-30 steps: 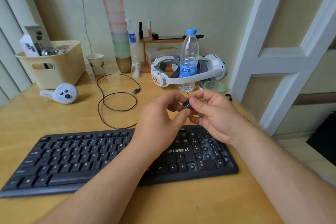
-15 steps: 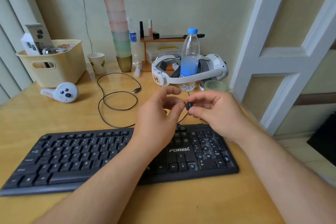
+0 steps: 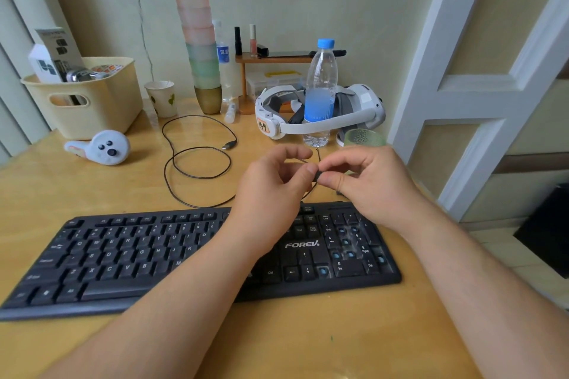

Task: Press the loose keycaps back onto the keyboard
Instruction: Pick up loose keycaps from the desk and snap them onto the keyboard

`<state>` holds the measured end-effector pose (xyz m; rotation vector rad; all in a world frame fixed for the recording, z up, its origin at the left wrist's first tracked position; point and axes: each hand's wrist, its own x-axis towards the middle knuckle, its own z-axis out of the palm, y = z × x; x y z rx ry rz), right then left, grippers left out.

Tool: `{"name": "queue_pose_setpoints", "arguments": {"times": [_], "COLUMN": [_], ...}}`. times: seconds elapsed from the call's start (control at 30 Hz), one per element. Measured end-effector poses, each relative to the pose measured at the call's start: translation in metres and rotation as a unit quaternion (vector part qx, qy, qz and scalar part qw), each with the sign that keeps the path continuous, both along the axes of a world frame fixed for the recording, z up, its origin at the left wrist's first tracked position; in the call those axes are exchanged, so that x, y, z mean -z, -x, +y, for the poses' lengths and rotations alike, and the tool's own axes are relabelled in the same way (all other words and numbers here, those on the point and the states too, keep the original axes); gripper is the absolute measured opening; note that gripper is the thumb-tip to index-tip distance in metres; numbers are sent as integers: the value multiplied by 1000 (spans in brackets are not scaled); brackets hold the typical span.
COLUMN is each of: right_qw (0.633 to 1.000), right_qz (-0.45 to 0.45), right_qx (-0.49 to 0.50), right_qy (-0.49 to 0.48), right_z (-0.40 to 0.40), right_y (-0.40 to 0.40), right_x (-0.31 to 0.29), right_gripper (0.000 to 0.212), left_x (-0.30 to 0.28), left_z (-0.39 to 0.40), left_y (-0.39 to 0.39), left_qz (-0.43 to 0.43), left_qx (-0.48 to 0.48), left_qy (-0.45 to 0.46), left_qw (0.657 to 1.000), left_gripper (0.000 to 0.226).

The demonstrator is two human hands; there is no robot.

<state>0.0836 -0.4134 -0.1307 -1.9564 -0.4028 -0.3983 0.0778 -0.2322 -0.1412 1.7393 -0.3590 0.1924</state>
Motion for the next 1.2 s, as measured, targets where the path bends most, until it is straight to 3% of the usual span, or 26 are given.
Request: {"name": "queue_pose_setpoints", "arguments": {"times": [0.17, 0.37, 0.57, 0.77, 0.93, 1.2], "right_qw": [999, 998, 1000, 996, 994, 995], "right_qz": [1, -1, -28, -48, -44, -53], "right_qx": [-7, -9, -6, -30, -48, 12], "right_qy": [-47, -63, 7, 62, 85, 88], "right_z": [-3, 2, -4, -10, -12, -11], "right_y": [-1, -1, -5, -4, -4, 0], "right_x": [1, 5, 5, 3, 1, 0], "right_gripper": [37, 26, 27, 43, 37, 32], "left_x": [0, -2, -3, -2, 2, 1], "left_z": [0, 2, 1, 2, 1, -1], "left_y": [0, 0, 1, 1, 1, -1], "left_qz": [22, 42, 55, 41, 30, 85], "left_qx": [44, 31, 31, 37, 35, 73], "left_qy": [38, 57, 65, 39, 2, 80], "left_qw": [998, 997, 996, 998, 999, 991], "left_gripper": [11, 10, 11, 16, 24, 28]}}
